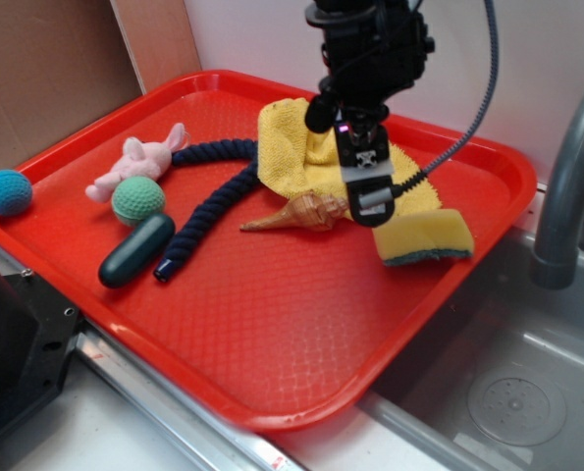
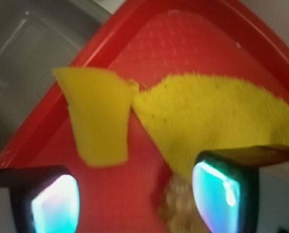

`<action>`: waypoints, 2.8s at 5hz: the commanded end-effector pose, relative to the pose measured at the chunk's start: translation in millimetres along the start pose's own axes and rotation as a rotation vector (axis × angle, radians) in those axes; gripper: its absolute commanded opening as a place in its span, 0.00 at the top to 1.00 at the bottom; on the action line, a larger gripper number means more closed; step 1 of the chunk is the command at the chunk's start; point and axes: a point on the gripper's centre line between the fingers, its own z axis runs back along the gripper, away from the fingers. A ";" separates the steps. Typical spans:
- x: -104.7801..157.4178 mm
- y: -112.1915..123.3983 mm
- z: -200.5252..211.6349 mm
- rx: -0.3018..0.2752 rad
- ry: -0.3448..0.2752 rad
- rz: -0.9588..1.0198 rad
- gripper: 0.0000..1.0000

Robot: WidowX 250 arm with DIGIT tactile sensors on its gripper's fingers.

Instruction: Grab the green sponge.

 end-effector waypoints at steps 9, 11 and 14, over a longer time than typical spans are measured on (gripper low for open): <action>13.2 -30.5 -2.6 0.006 -0.034 -0.231 0.00; 20.7 -14.5 -17.9 -0.001 -0.002 -0.245 0.00; 42.7 -24.7 -37.1 -0.012 0.024 -0.297 1.00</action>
